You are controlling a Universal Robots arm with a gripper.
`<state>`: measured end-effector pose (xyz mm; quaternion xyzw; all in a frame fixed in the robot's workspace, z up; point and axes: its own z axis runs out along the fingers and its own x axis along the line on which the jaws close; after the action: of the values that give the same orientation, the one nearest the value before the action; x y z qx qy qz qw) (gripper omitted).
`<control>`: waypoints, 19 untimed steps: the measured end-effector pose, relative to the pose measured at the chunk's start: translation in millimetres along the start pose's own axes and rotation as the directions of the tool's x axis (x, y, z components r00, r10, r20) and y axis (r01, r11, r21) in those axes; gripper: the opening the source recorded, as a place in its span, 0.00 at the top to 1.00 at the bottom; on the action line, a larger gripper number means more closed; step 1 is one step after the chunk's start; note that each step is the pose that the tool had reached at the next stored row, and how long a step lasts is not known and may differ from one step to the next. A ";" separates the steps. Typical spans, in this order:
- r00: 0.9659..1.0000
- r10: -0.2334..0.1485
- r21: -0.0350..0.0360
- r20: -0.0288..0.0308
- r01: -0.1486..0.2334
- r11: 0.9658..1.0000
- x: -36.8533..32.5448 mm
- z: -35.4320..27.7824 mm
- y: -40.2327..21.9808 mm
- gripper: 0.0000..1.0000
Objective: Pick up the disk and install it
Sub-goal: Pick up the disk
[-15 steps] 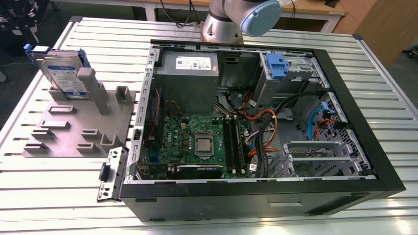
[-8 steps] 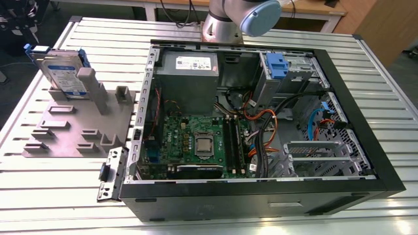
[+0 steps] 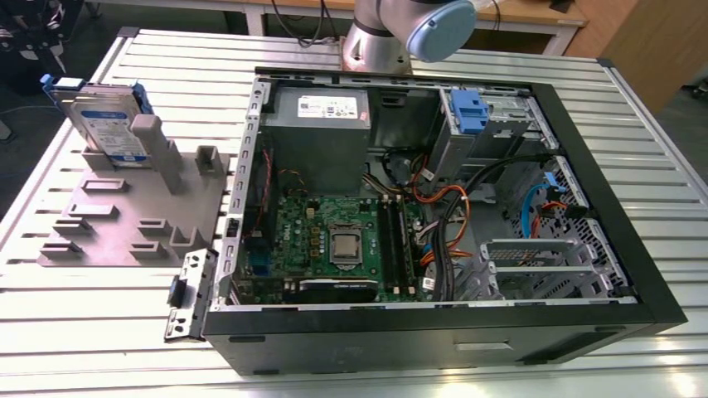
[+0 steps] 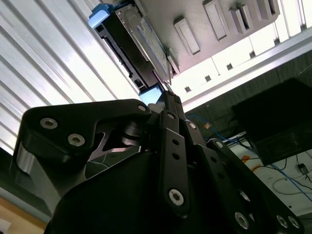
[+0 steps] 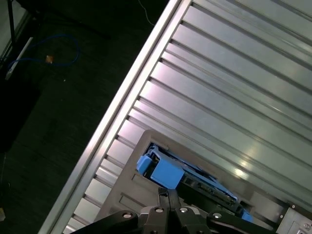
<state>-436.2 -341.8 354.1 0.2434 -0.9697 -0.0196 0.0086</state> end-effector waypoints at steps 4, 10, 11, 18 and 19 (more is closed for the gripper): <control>1.000 -0.017 0.000 -0.001 0.017 1.000 0.0 0.0 0.0 0.89; 0.996 -0.086 0.000 -0.004 0.086 0.996 0.0 0.0 0.0 0.89; 0.995 -0.103 0.001 -0.004 0.103 0.995 0.0 0.0 0.0 0.89; 0.978 -0.211 0.001 -0.009 0.211 0.978 0.0 0.0 0.0 0.89; 0.974 -0.225 0.001 -0.010 0.225 0.974 0.0 0.0 0.0 0.89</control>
<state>-436.2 -341.8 354.1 0.3517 -0.9359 -0.0185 0.0108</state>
